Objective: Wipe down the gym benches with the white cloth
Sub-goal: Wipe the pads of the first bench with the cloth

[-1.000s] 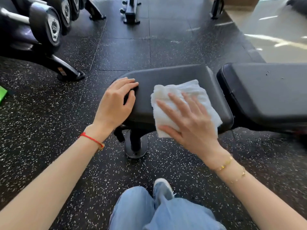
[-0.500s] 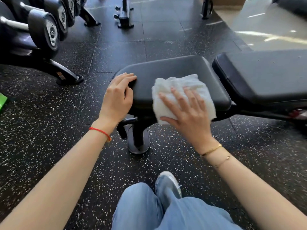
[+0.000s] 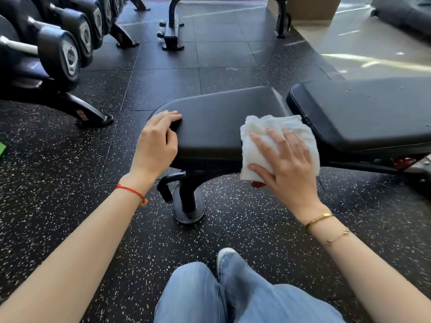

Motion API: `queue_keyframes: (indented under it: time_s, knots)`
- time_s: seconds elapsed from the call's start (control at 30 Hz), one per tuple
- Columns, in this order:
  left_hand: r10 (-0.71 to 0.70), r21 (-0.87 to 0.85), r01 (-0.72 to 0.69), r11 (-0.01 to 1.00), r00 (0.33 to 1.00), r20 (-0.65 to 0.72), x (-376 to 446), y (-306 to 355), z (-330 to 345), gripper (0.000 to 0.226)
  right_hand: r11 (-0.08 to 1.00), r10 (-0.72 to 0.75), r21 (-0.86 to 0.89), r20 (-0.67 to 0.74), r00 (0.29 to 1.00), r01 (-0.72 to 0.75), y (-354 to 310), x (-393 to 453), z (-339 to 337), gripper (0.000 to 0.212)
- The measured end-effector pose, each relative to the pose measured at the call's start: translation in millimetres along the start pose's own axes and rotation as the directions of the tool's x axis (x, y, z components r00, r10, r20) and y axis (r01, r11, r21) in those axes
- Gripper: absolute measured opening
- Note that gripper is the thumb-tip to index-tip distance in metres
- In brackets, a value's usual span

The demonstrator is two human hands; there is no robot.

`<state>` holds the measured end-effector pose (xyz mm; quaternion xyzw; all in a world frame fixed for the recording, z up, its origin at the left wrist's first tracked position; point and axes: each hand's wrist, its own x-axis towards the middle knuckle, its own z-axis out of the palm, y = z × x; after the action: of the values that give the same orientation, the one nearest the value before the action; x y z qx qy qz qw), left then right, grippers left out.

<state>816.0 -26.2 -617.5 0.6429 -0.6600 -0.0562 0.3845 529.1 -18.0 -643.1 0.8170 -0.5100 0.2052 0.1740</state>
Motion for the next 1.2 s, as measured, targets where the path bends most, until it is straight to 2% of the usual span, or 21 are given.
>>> queue_keyframes:
  time_s: [0.13, 0.2, 0.27, 0.33, 0.37, 0.47, 0.53, 0.63, 0.73, 0.8, 0.93, 1.07, 1.2]
  knots:
    - [-0.031, 0.011, 0.031, 0.999, 0.999, 0.012, 4, 6, 2, 0.036, 0.984, 0.112, 0.129, 0.095, 0.989, -0.124, 6, 30, -8, 0.053]
    - [-0.037, 0.025, 0.037, 0.999, 0.999, 0.001, 5, 10, 5, 0.034, 0.983, 0.103, 0.126, 0.217, 0.971, -0.133, 11, 64, -8, 0.053]
    - [-0.044, 0.045, 0.044, 0.998, 0.999, -0.016, 6, 14, 9, 0.032, 0.973, 0.130, 0.132, 0.375, 0.918, -0.191, 12, 94, -4, 0.053]
    - [-0.055, 0.076, 0.059, 0.995, 0.997, -0.047, 7, 16, 13, 0.032, 0.973, 0.122, 0.120, 0.454, 0.882, -0.196, 6, 102, -1, 0.055]
    - [-0.061, 0.092, 0.067, 0.994, 0.996, -0.059, 6, 17, 15, 0.032, 0.980, 0.087, 0.119, 0.456, 0.886, -0.158, 3, 96, -3, 0.055]
    - [-0.076, 0.120, 0.086, 0.989, 0.993, -0.087, 7, 19, 20, 0.033, 0.985, -0.066, 0.173, 0.333, 0.940, 0.007, 1, 57, -16, 0.054]
    - [-0.075, 0.135, 0.088, 0.987, 0.992, -0.103, 5, 18, 22, 0.035, 0.971, -0.110, 0.238, 0.331, 0.937, 0.030, 11, 45, -22, 0.053]
    - [-0.074, 0.163, 0.092, 0.982, 0.991, -0.112, 4, 19, 24, 0.040, 0.975, -0.056, 0.218, 0.390, 0.919, -0.033, 30, 78, -11, 0.048]
    - [-0.095, 0.185, 0.115, 0.976, 0.989, -0.115, 4, 21, 24, 0.041, 0.982, 0.040, 0.147, 0.471, 0.881, -0.123, 14, 117, 3, 0.052]
    - [-0.095, 0.199, 0.116, 0.973, 0.989, -0.111, 4, 22, 24, 0.042, 0.978, -0.011, 0.190, 0.478, 0.879, -0.091, -7, 116, 4, 0.053]
    - [-0.097, 0.165, 0.117, 0.979, 0.987, -0.127, 4, 21, 22, 0.038, 0.970, -0.157, 0.232, 0.364, 0.918, 0.074, -10, 65, -17, 0.055]
    - [-0.095, 0.154, 0.113, 0.982, 0.988, -0.119, 4, 21, 21, 0.034, 0.952, -0.083, 0.303, 0.374, 0.924, -0.038, 25, 57, -18, 0.053]
    - [-0.113, 0.202, 0.131, 0.971, 0.989, -0.101, 5, 26, 23, 0.034, 0.983, -0.001, 0.164, 0.467, 0.884, -0.085, 39, 113, 6, 0.053]
